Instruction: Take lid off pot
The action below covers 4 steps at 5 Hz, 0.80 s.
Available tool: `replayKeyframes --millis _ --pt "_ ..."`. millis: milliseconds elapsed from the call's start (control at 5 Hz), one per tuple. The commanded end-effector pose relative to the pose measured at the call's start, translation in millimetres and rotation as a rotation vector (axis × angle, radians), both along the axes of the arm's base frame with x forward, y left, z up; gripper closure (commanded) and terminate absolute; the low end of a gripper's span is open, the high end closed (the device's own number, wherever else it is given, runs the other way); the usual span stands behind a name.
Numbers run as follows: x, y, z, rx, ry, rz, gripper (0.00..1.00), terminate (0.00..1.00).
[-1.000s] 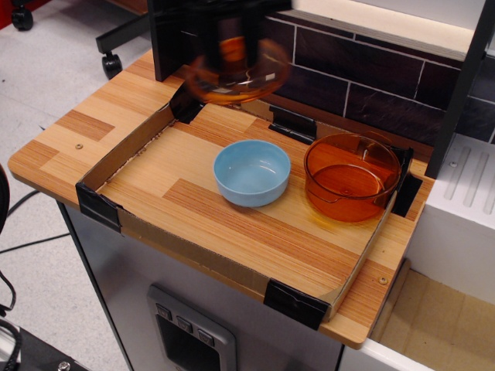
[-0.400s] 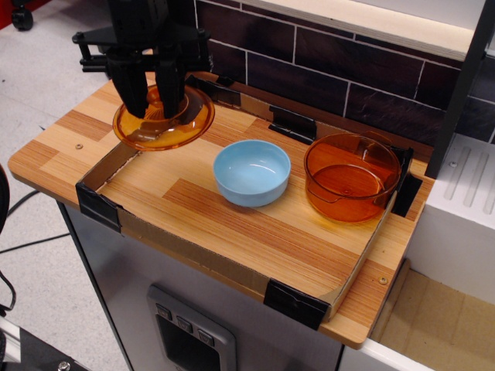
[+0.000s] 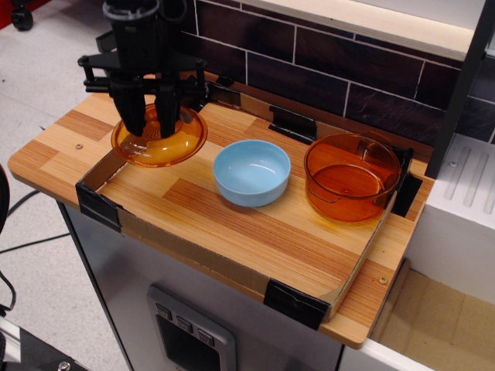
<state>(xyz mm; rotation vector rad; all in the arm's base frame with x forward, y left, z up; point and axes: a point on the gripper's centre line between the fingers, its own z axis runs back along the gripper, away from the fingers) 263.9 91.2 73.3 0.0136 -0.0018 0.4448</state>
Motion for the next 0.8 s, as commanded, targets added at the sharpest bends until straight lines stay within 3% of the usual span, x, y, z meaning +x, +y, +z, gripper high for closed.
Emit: replayKeyframes --millis 0,600 --pt "-4.0 6.1 4.3 0.021 -0.018 -0.024 1.00 0.00" --pt "-2.7 11.3 -11.9 0.041 0.007 -0.041 1.00 0.00"
